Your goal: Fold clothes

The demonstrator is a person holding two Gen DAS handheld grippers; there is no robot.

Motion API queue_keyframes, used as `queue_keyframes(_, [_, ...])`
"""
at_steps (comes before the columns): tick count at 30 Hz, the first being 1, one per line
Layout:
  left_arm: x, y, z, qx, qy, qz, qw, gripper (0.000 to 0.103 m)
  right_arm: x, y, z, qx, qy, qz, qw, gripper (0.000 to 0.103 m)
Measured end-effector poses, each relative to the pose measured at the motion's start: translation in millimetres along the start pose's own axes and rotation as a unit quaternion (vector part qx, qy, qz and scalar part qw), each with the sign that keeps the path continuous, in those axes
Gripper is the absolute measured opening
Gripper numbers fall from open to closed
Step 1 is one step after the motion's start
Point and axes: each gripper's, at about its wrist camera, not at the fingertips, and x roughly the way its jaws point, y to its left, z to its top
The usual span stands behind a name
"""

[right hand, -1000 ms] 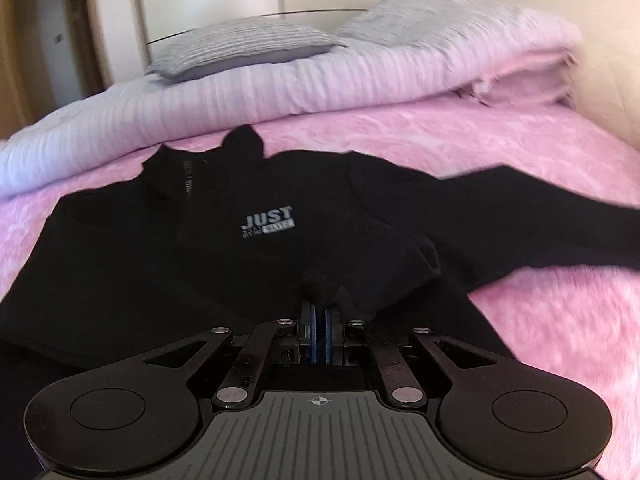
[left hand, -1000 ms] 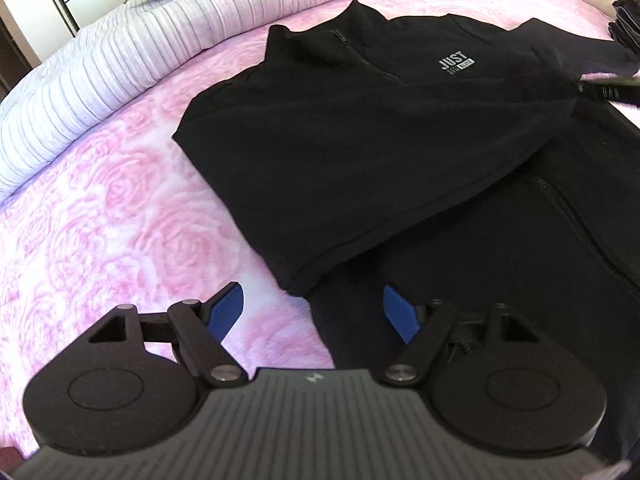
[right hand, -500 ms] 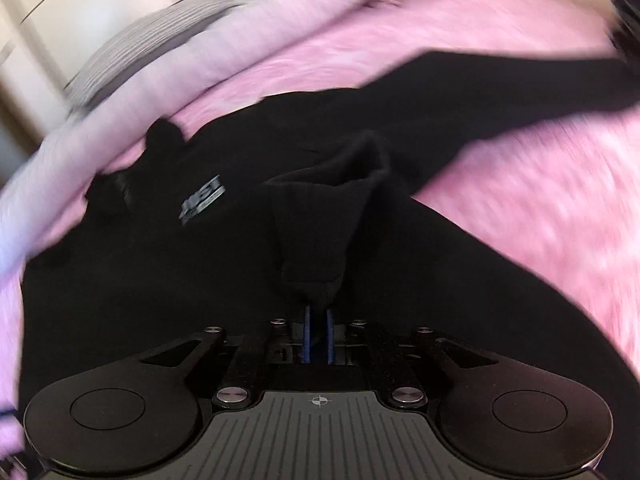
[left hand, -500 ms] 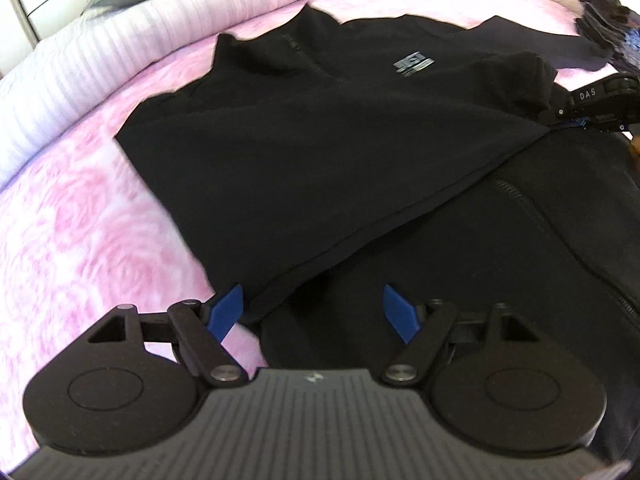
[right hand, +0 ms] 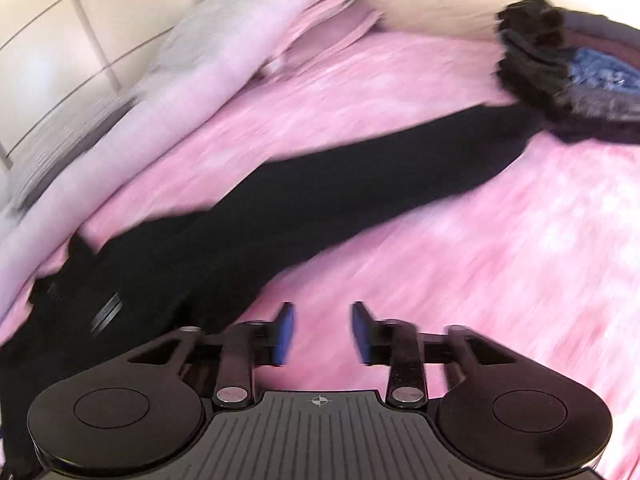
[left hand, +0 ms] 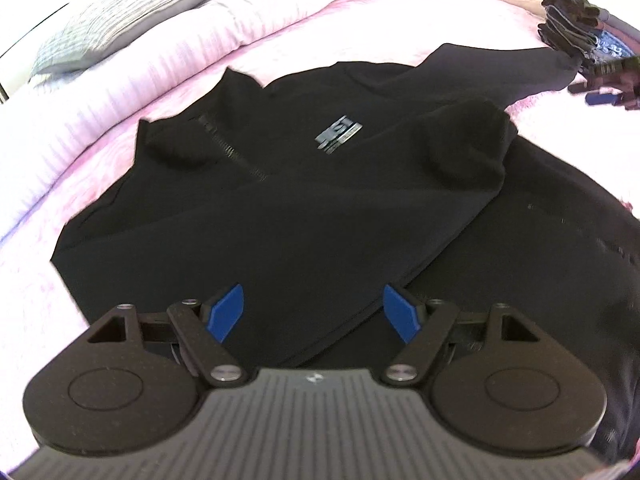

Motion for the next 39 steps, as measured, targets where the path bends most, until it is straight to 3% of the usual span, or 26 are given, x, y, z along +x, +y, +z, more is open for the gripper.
queue_keyframes(4, [15, -32, 26, 0.001, 0.025, 0.013, 0.9996, 0.074, 36, -90, 64, 0.098, -0.032, -0.036, 0.994, 0.049])
queue_keyframes(8, [32, -64, 53, 0.005, 0.051, 0.025, 0.9984, 0.074, 67, -162, 104, 0.171, -0.051, -0.046, 0.983, 0.050])
queue_keyframes(15, [62, -95, 82, 0.025, 0.083, 0.029, 0.9958, 0.074, 119, -203, 130, 0.200, -0.028, -0.019, 0.979, 0.049])
queue_keyframes(17, [65, -97, 86, 0.024, 0.087, 0.031, 0.9955, 0.074, 120, -208, 135, 0.206, -0.020, -0.012, 0.978, 0.012])
queue_keyframes(20, [58, -94, 89, 0.013, 0.078, 0.034, 0.9963, 0.074, 106, -199, 149, 0.194, -0.008, -0.011, 0.981, 0.011])
queue_keyframes(25, [44, -79, 85, -0.002, 0.064, 0.039, 0.9972, 0.074, 59, -109, 177, 0.040, -0.053, 0.033, 0.997, 0.011])
queue_keyframes(27, [40, -70, 80, 0.001, 0.064, 0.040, 0.9971, 0.074, 38, -55, 175, -0.026, -0.071, 0.076, 0.994, 0.011])
queue_keyframes(30, [26, -53, 70, 0.002, 0.050, 0.043, 0.9978, 0.074, 4, 31, 158, -0.107, -0.090, 0.153, 0.978, 0.011])
queue_keyframes(33, [-1, -28, 51, -0.010, 0.032, 0.048, 0.9983, 0.074, -39, 119, 127, -0.176, -0.100, 0.228, 0.952, 0.011])
queue_keyframes(35, [-27, -8, 31, -0.023, 0.023, 0.058, 0.9978, 0.074, -74, 173, 97, -0.215, -0.109, 0.281, 0.929, 0.011])
queue_keyframes(37, [-52, 16, 3, -0.050, 0.021, 0.068, 0.9962, 0.074, -110, 223, 53, -0.268, -0.118, 0.340, 0.894, 0.011])
queue_keyframes(39, [-74, 42, -31, -0.085, 0.029, 0.080, 0.9927, 0.074, -143, 265, -2, -0.332, -0.117, 0.402, 0.845, 0.011])
